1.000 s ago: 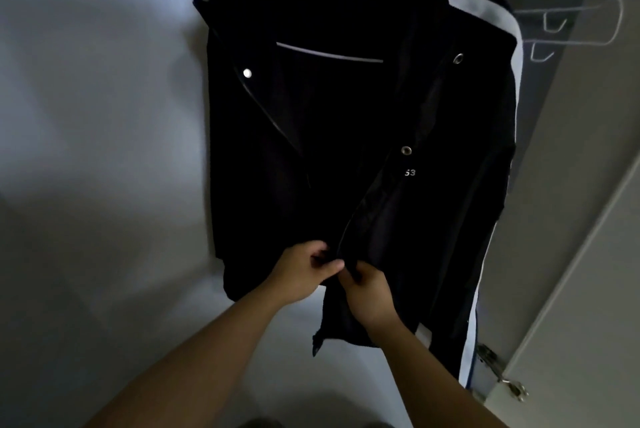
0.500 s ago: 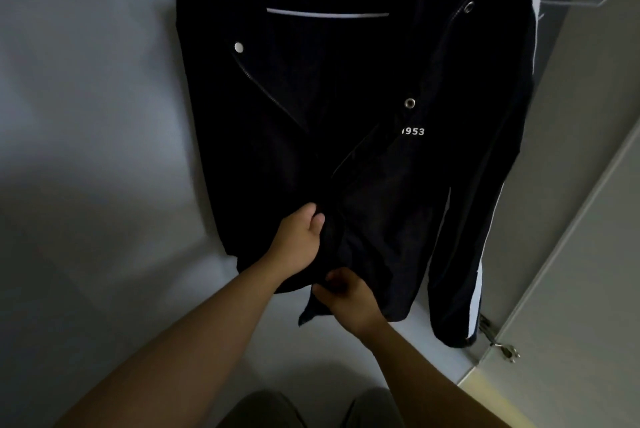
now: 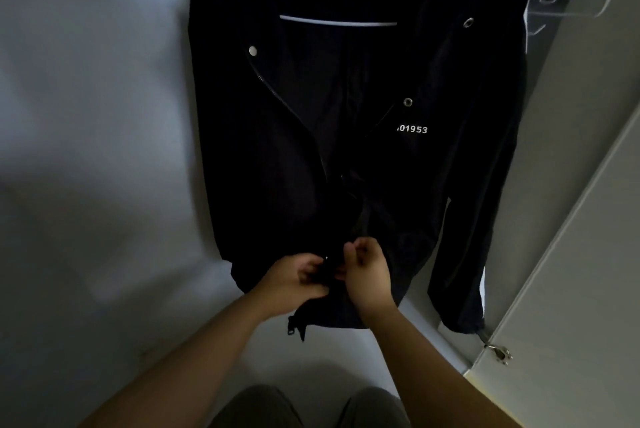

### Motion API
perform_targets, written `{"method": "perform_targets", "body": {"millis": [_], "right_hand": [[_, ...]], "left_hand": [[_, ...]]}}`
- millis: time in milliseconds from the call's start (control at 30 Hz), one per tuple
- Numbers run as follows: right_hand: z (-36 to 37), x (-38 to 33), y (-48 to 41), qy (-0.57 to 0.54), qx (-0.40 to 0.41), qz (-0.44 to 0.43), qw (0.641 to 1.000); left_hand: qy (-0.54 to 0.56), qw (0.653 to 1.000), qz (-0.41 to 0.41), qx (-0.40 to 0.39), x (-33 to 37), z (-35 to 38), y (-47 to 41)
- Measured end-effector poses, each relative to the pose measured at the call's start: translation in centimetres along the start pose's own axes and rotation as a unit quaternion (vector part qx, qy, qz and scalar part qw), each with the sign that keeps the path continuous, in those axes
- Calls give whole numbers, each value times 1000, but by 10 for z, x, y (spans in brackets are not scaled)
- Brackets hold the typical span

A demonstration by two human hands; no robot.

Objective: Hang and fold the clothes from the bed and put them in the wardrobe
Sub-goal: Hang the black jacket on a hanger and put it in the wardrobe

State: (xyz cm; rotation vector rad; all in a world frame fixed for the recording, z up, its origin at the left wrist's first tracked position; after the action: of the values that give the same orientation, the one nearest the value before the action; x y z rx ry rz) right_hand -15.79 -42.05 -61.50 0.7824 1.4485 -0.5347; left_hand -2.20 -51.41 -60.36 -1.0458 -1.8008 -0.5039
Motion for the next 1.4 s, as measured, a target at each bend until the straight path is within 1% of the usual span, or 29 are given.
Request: {"method": "perform_targets", "body": {"millis": [133,233,300,367,433,467,567,667,733,867,900,967,1067,1200,1300,1400], "right_hand": [[-2,-16,0,-28,-6,-27,999],[-9,-16,-1,-57,14,-12,998],[-13,-14,-2,-67,27,8,997],[-17,-12,-1,-104,24,21,994],[-19,-10,1,-129,12,42,991],[-20,-7,3,-121,4,54,991],[-17,3,16,-44,-29,88,995],[-12,16,34,6,-64,109,992],[-13,26,41,34,-63,117,991],[-27,37,49,66,-8,146,987],[-29,40,51,86,-14,150,985],[-30,45,57,100,-50,164,980],[-29,49,66,59,-86,185,977],[-39,46,69,-40,-60,210,975],[-51,41,71,-64,-30,209,975],[-60,43,79,1,-22,211,977]], "left_hand": [[-102,992,55,48,-9,12,10],[-106,991,53,66,-15,16,19],[-68,996,39,53,-21,17,27],[3,999,8,49,-23,20,33],[38,997,-13,68,-23,22,33],[40,995,-22,85,-22,23,31],[40,988,-51,141,-17,24,24],[74,983,-76,152,-13,28,16],[73,983,-85,148,-12,30,11],[91,980,-113,133,-9,29,3],[101,978,-128,128,-8,29,1],[119,976,-156,97,-6,30,-5],[138,975,-172,25,0,35,-11],[105,981,-160,-42,4,43,-17],[80,985,-147,-45,5,49,-19],[78,987,-134,-35,5,54,-20]]}}
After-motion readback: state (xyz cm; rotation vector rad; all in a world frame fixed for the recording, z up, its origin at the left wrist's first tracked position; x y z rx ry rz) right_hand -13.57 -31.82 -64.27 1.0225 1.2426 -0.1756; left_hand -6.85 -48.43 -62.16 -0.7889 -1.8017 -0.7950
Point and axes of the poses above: each hand's wrist, its own y-axis away from the middle knuckle, its own z-axis out of the palm, x = y × z, the point moved 3 cm from there along -y, towards the middle knuckle, and after that the axes turned 12 degrees about z, right-handed, at the moved point
